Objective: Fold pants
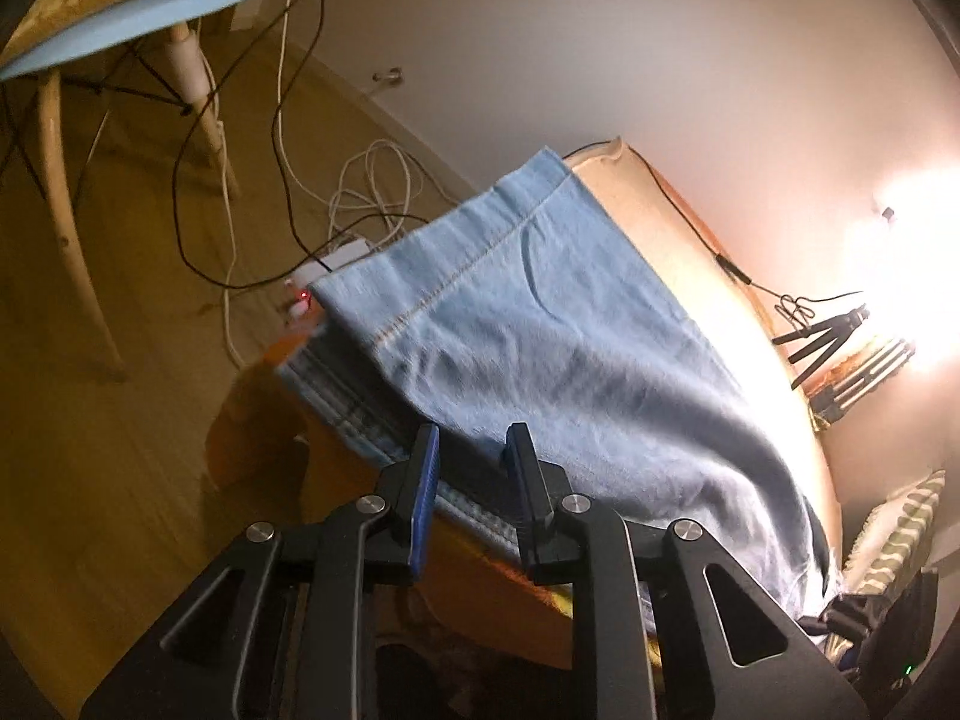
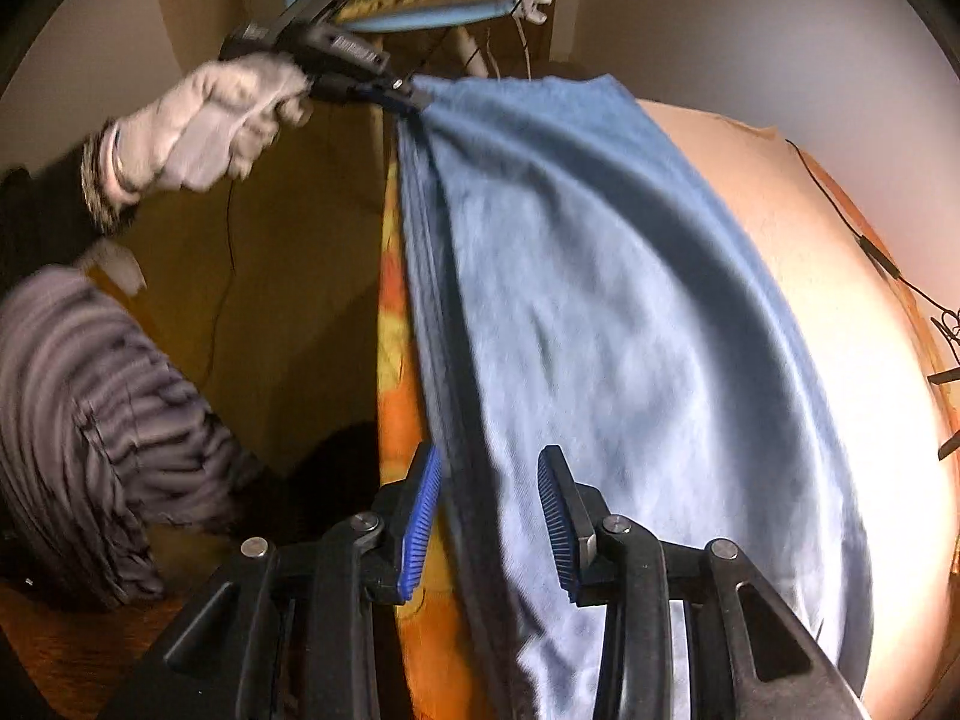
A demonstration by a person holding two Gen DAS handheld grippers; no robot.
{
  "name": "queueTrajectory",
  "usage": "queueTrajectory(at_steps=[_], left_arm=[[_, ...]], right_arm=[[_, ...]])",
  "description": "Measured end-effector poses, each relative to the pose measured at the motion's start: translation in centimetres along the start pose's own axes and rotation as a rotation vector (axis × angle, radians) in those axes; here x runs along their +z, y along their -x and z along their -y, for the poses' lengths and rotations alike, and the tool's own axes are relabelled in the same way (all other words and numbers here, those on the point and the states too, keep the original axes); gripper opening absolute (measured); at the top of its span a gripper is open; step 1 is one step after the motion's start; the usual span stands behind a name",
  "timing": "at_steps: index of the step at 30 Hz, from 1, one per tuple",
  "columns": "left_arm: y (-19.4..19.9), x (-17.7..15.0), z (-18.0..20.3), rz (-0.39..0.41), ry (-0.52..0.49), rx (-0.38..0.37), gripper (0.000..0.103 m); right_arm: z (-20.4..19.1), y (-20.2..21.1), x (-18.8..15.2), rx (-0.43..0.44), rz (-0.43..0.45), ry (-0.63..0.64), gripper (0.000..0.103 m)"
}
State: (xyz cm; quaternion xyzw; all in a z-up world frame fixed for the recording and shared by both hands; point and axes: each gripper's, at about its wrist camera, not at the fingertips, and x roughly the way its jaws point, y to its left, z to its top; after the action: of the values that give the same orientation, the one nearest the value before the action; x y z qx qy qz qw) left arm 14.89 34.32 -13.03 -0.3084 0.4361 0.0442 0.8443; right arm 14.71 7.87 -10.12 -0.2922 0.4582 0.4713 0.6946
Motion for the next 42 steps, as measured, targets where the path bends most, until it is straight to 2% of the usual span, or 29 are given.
queueTrajectory(at_steps=[6,8,10,12,14,17,19,20,21,23,26,29,36,37,40,42], left_arm=[[1.0,0.3,0.0,0.036,0.007,0.061,0.021],[1.5,0.6,-0.3,0.047,0.015,0.070,0.025],[2.0,1.0,-0.7,0.057,0.024,0.077,0.026],[2.0,1.2,-0.7,0.060,0.027,0.083,0.026],[1.7,1.3,-0.5,0.048,0.025,0.078,0.027],[1.0,1.3,-0.5,0.036,0.036,0.080,0.038],[0.6,1.3,-0.7,0.028,0.057,0.079,0.038],[0.5,1.3,-0.7,0.029,0.064,0.080,0.038],[0.5,1.2,-0.7,0.032,0.071,0.081,0.038],[0.5,1.3,-0.7,0.033,0.083,0.079,0.038],[0.5,1.4,-0.9,0.035,0.106,0.071,0.038],[0.3,1.4,-0.7,0.036,0.099,0.081,0.038],[-0.3,1.3,-0.3,0.046,0.094,0.086,0.038],[-0.4,1.2,-0.3,0.053,0.091,0.094,0.034],[-0.6,1.4,-0.6,0.061,0.102,0.108,0.010],[-0.7,1.4,-1.1,0.074,0.122,0.097,0.007]], right_arm=[[-1.2,-1.8,-0.1,-0.091,-0.047,0.067,0.030],[-1.0,-1.7,-0.1,-0.087,-0.044,0.063,0.023],[-0.5,-1.6,-0.1,-0.085,-0.040,0.054,0.020],[-0.3,-1.1,-0.5,-0.039,-0.032,0.012,0.020],[0.2,-1.1,-0.7,-0.048,-0.034,-0.002,0.020],[0.3,-1.2,-1.1,-0.072,-0.044,0.013,0.021],[0.1,-1.1,-1.1,-0.042,-0.045,0.003,0.027],[0.0,-1.3,-1.1,-0.044,-0.044,0.008,0.033],[-0.4,-1.3,-1.2,-0.054,-0.040,0.019,0.034],[-0.7,-1.1,-1.4,-0.044,-0.037,0.023,0.034],[-0.7,-1.6,-1.4,-0.074,-0.042,0.029,0.032],[-0.1,-1.5,-1.5,-0.058,-0.035,-0.002,0.030],[-0.3,-1.6,-1.7,-0.099,-0.053,0.033,0.028],[-0.5,-1.6,-1.7,-0.104,-0.054,0.044,0.025],[-1.0,-1.5,-1.9,-0.112,-0.063,0.061,0.011],[-1.0,-1.3,-2.0,-0.119,-0.067,0.069,0.003]])
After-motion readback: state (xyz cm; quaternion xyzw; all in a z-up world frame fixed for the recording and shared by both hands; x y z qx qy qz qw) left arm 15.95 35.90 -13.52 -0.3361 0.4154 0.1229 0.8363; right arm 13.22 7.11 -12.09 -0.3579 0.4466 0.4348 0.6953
